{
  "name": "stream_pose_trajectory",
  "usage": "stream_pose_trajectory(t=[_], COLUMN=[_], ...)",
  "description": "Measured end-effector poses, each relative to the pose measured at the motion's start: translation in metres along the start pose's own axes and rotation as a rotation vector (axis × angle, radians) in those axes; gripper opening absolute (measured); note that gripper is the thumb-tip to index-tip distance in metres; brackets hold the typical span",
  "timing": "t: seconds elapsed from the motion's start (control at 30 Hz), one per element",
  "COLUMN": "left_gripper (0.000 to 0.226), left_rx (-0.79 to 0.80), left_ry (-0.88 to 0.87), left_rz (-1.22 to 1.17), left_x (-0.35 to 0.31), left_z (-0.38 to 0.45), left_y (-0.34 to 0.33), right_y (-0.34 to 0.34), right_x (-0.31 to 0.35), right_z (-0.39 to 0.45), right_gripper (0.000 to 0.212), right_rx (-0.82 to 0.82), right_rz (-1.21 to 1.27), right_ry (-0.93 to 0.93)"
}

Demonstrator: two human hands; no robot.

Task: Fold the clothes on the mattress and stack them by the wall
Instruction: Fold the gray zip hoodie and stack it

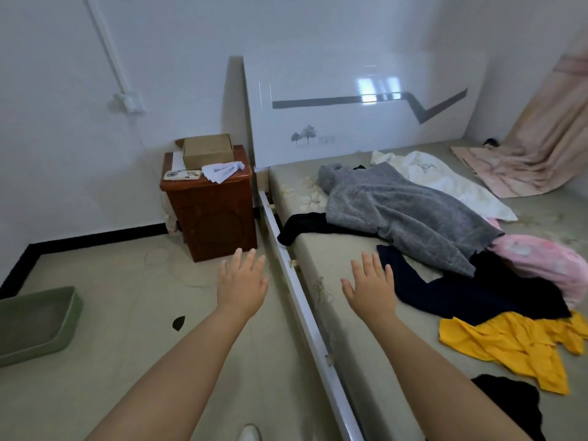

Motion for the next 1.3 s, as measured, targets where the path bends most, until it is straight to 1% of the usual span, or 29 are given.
stream_pose_trajectory(t=[0.17,0.27,0.4,0.5,0.6,0.73,0.87,1.03,1.23,1.3], left_gripper=[0.051,0.051,0.050,0.051,0.050,0.049,0.049,0.051,0.051,0.052], left_rx=[0.033,0.061,0.114,0.167,0.212,0.239,0.264,0.371,0.514,0.539], left_ry=[-0.089,-0.159,-0.208,-0.269,-0.297,-0.319,-0.406,-0.504,-0.684,-0.702], left_rz=[-0.052,-0.059,-0.069,-0.041,-0.011,-0.021,-0.035,-0.026,-0.082,-0.109], left_x=[0.014,0.007,-0.011,-0.027,-0.040,-0.049,-0.062,-0.090,-0.119,-0.119], left_z=[0.126,0.188,0.271,0.332,0.400,0.465,0.533,0.612,0.681,0.697], left_y=[-0.034,-0.064,-0.112,-0.147,-0.174,-0.191,-0.225,-0.302,-0.398,-0.418], right_y=[-0.033,-0.056,-0.105,-0.140,-0.177,-0.203,-0.240,-0.303,-0.389,-0.406], right_x=[0.001,-0.011,-0.035,-0.047,-0.055,-0.061,-0.067,-0.075,-0.073,-0.077], right_z=[0.093,0.135,0.201,0.262,0.329,0.389,0.440,0.489,0.532,0.543], right_gripper=[0.055,0.055,0.055,0.056,0.056,0.056,0.056,0.059,0.064,0.060], right_rx=[0.051,0.070,0.135,0.143,0.187,0.223,0.259,0.321,0.509,0.526], right_rz=[-0.006,-0.003,0.005,0.049,0.112,0.148,0.192,0.193,0.166,0.124], right_ry=[-0.152,-0.229,-0.315,-0.361,-0.380,-0.402,-0.488,-0.607,-0.778,-0.870])
Point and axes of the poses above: each hand's wrist, its own z-axis towards the middle knuckle, its own y-axis out of the back of the hand, x = y × z, the point moved 10 cm from there along z, towards the middle knuckle, and after that the axes turned 9 degrees about -x, right-handed, at the moved point
